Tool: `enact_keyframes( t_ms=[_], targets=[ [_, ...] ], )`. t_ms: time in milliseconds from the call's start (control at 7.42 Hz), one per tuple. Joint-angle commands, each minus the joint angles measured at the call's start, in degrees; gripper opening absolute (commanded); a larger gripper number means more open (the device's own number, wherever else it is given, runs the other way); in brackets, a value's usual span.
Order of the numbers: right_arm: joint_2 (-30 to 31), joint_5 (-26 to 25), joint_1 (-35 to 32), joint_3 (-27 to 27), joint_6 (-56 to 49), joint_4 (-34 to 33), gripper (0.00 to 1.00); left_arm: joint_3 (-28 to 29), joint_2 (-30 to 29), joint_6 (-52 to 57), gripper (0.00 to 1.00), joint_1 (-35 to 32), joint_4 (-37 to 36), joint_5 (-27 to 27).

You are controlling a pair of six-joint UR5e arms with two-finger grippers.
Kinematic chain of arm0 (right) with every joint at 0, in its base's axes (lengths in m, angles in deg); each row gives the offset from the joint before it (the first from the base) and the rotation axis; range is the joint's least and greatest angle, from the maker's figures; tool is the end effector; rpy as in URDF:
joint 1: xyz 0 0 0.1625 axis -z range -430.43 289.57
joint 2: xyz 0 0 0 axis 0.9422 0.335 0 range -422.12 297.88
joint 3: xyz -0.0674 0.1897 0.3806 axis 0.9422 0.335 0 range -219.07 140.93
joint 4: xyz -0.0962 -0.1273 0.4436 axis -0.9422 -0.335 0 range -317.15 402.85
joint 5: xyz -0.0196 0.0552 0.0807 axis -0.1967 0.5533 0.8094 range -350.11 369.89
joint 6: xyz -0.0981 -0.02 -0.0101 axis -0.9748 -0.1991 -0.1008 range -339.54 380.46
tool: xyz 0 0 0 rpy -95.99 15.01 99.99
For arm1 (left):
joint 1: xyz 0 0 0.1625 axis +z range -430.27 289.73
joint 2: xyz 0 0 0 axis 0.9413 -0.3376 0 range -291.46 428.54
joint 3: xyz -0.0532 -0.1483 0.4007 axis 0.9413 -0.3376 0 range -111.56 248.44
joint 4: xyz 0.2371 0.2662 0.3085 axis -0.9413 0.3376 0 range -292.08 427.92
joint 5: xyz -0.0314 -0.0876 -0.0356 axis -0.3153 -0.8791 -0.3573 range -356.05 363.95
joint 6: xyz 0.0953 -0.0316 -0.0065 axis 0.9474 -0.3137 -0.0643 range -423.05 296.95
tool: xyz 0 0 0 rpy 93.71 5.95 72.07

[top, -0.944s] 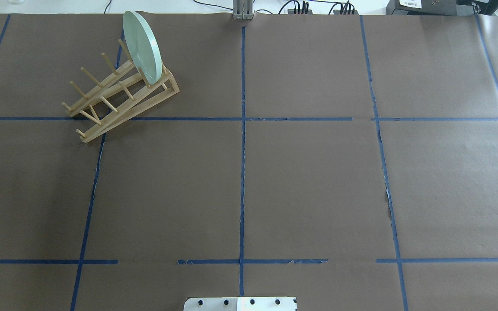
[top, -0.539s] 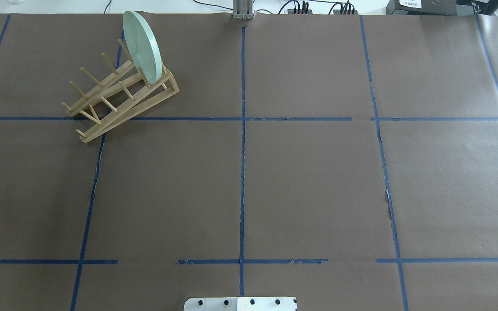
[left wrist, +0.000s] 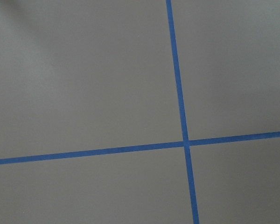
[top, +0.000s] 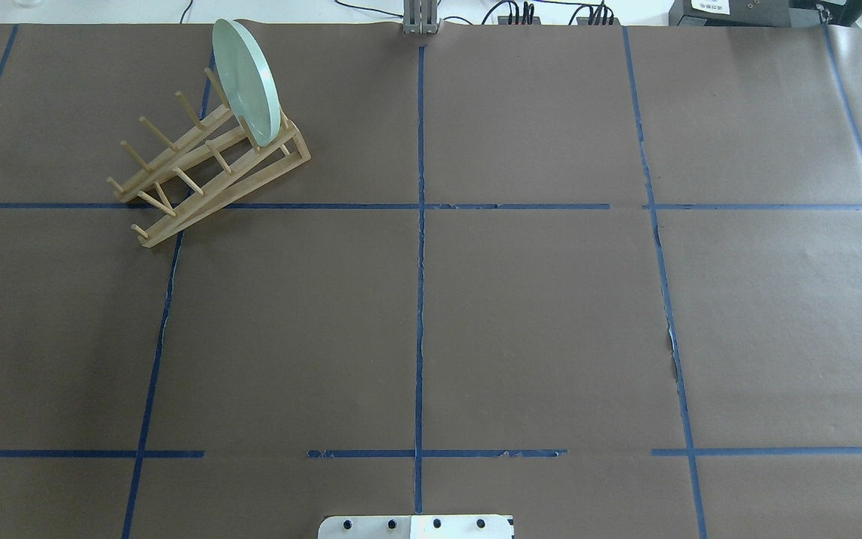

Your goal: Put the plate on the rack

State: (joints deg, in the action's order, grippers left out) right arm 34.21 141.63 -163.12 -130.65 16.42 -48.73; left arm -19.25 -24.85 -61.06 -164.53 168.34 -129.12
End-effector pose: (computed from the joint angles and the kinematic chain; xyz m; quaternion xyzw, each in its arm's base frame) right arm 0.0894 -0.4904 0.7134 -0.0306 -0.3582 0.0086 0.9331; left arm -0.1082 -0.5835 0.6359 0.1131 0.3596 0.0185 0.9260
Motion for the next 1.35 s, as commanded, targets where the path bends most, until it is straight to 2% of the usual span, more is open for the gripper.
enact_keyframes(
  t_ms=[0, 135, 1213],
  targets=[
    [0.0, 0.0, -0.03, 0.0, 0.0, 0.0, 1.0, -0.2, 0.05, -0.05, 1.0, -0.04, 3.61, 0.0],
    [0.0, 0.0, -0.03, 0.0, 0.0, 0.0, 1.0, -0.02, 0.05, -0.05, 1.0, -0.05, 5.9, 0.0],
    [0.0, 0.0, 0.05, 0.0, 0.0, 0.0, 1.0, 0.16, 0.05, -0.67, 1.0, 0.04, 6.02, -0.08]
  ],
)
